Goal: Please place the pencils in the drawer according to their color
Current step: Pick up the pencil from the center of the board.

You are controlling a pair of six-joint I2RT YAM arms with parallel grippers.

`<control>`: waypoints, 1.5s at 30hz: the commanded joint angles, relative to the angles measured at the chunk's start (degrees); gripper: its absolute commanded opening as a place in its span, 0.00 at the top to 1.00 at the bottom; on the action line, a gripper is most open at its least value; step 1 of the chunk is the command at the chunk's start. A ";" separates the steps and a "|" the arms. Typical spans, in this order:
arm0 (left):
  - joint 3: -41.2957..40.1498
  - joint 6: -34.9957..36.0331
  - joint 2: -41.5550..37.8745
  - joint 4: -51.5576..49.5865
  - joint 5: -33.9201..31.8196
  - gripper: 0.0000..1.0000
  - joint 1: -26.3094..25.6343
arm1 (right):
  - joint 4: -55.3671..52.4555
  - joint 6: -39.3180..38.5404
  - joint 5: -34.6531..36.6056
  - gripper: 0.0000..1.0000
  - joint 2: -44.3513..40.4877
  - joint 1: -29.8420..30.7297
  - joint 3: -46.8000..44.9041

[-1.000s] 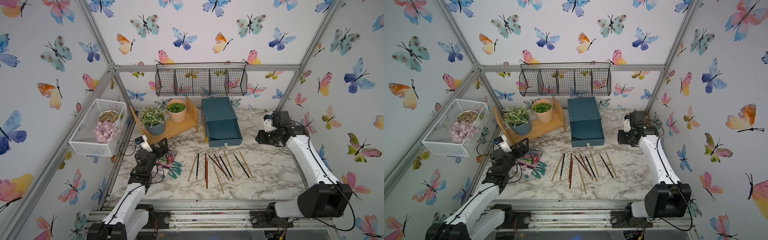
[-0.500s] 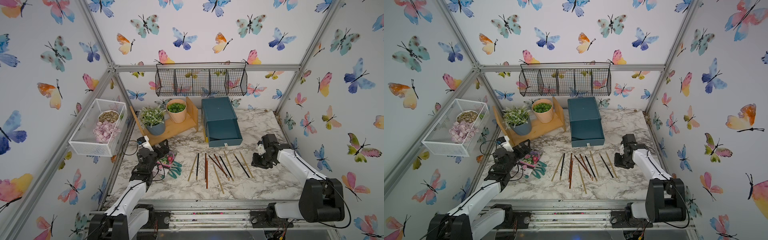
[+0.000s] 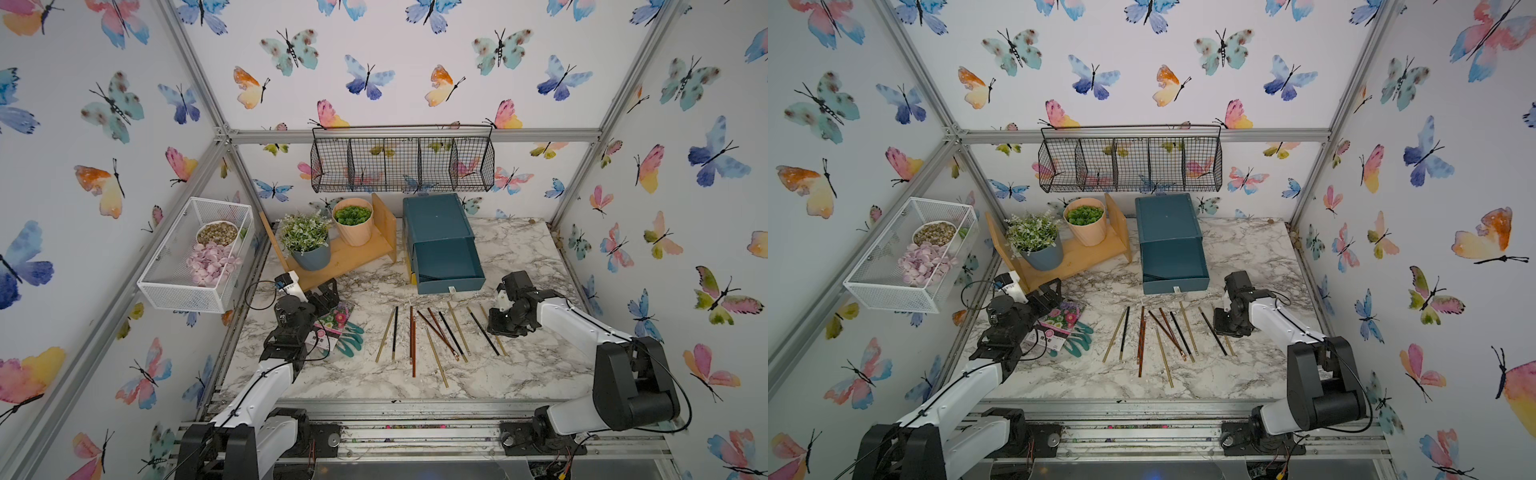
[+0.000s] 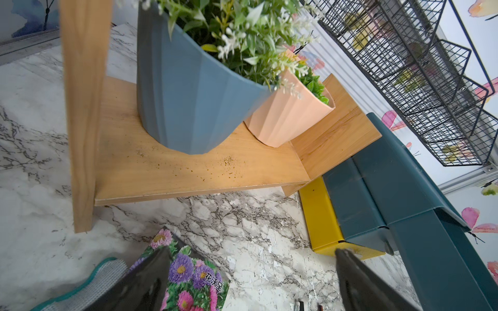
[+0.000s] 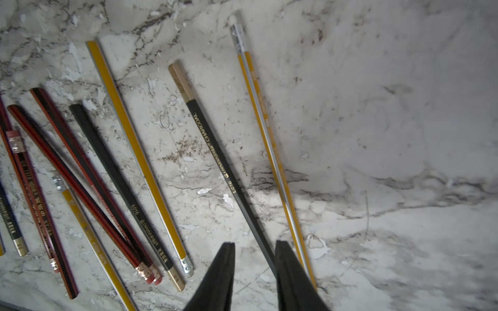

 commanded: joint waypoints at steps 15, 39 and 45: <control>-0.16 -0.15 -0.79 1.08 1.45 0.02 -0.33 | 1.76 0.78 2.73 0.74 5.88 3.00 1.30; 0.19 -0.08 -0.80 0.85 1.45 0.02 -0.33 | -2.11 2.63 5.68 0.79 7.93 6.34 2.08; 0.30 -0.13 -0.64 0.86 1.56 0.02 -0.35 | -1.76 2.79 6.27 0.79 9.40 6.43 1.59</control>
